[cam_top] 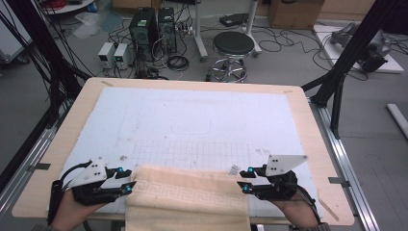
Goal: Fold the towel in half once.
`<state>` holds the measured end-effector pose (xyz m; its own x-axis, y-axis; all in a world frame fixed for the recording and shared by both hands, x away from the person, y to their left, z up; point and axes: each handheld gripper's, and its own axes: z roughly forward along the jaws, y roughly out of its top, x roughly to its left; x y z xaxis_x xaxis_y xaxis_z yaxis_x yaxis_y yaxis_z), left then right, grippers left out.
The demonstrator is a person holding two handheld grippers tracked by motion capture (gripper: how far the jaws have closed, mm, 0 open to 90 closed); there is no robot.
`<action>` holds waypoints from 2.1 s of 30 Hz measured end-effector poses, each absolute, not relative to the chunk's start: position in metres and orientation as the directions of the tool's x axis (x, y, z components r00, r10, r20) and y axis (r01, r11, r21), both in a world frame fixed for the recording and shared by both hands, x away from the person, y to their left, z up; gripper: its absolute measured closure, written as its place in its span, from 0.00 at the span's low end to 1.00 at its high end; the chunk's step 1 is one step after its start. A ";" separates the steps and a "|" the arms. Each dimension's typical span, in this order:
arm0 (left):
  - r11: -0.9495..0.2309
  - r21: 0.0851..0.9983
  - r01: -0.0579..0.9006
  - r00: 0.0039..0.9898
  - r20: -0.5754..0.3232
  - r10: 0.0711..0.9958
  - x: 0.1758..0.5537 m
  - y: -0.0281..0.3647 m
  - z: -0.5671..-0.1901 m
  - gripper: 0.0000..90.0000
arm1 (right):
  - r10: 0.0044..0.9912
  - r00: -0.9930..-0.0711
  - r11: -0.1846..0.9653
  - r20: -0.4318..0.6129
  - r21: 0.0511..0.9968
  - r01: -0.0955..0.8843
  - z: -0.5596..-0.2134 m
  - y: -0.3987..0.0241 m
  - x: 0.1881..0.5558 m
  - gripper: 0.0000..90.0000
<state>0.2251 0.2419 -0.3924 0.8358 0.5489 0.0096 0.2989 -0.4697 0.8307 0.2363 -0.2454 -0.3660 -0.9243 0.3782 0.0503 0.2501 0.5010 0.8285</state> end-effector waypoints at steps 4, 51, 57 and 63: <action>-0.493 0.800 0.342 0.818 0.005 0.575 0.247 0.230 -0.415 0.57 | 0.385 -0.920 0.515 0.075 0.809 0.282 -0.390 -0.236 0.255 0.61; -0.535 0.731 0.424 0.805 -0.034 0.592 0.270 0.244 -0.435 0.67 | 0.451 -0.884 0.566 0.127 0.725 0.393 -0.432 -0.243 0.315 0.64; -0.529 0.729 0.435 0.802 -0.047 0.595 0.271 0.243 -0.435 0.69 | 0.384 -0.901 0.582 0.204 0.704 0.408 -0.439 -0.240 0.311 0.60; -0.531 0.726 0.437 0.805 -0.052 0.591 0.269 0.241 -0.435 0.81 | 0.302 -0.918 0.604 0.258 0.693 0.393 -0.440 -0.233 0.308 0.74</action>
